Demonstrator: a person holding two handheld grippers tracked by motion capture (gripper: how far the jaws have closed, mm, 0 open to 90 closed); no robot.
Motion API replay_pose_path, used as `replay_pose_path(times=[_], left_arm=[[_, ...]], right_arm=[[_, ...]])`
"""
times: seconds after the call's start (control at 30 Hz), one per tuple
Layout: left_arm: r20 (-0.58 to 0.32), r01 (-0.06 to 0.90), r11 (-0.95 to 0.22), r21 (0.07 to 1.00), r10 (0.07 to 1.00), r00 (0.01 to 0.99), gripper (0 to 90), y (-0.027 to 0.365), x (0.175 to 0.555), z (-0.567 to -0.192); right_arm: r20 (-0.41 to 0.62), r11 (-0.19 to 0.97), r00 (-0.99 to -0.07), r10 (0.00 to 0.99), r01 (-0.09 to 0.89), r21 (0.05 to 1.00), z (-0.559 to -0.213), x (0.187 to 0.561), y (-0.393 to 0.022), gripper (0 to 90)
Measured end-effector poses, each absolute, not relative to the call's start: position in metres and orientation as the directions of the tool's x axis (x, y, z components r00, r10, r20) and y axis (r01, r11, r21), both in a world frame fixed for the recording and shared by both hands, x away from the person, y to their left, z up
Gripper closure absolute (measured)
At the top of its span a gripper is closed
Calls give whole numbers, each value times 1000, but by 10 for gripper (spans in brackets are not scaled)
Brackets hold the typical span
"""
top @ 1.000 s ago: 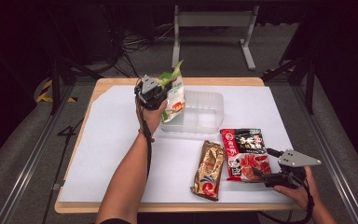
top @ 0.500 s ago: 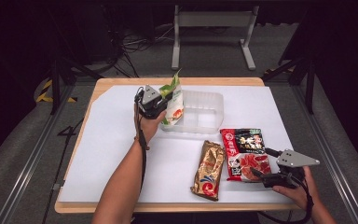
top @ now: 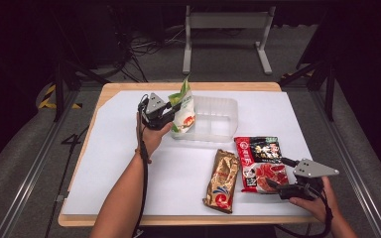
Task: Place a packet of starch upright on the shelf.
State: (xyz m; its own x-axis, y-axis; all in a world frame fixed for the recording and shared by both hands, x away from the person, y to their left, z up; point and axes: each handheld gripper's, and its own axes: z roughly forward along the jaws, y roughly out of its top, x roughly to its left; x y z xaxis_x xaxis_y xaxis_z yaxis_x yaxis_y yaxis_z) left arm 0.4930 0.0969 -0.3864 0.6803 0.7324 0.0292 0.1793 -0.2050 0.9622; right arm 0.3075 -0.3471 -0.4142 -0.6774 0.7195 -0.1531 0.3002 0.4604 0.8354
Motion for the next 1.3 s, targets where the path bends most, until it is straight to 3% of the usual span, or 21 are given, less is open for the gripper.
replay_pose_path(times=[0.33, 0.53, 0.63, 0.67, 0.9, 1.07, 1.3], left_arm=[[86, 148, -268, 952, 698, 711, 709, 114, 466, -382], [114, 140, -306, 942, 683, 722, 654, 122, 450, -381], [124, 153, -325, 933, 692, 712, 567, 125, 442, -381], [138, 157, -341, 927, 698, 703, 494, 126, 440, -381], [186, 148, -409, 901, 670, 718, 342, 137, 421, -379], [215, 147, -458, 877, 646, 732, 265, 148, 401, -380], [188, 188, -481, 856, 630, 753, 178, 165, 376, -390]], right_arm=[[-145, 461, -682, 717, 308, 832, -415, 309, -346, 133], [-142, 462, -684, 715, 310, 831, -415, 309, -344, 133], [-146, 463, -686, 713, 305, 832, -415, 309, -344, 134], [-144, 462, -685, 714, 306, 832, -414, 309, -344, 134], [-138, 456, -684, 716, 309, 835, -412, 315, -341, 138], [-145, 466, -693, 706, 301, 832, -410, 319, -334, 140], [-144, 470, -708, 691, 290, 834, -408, 322, -328, 142]])
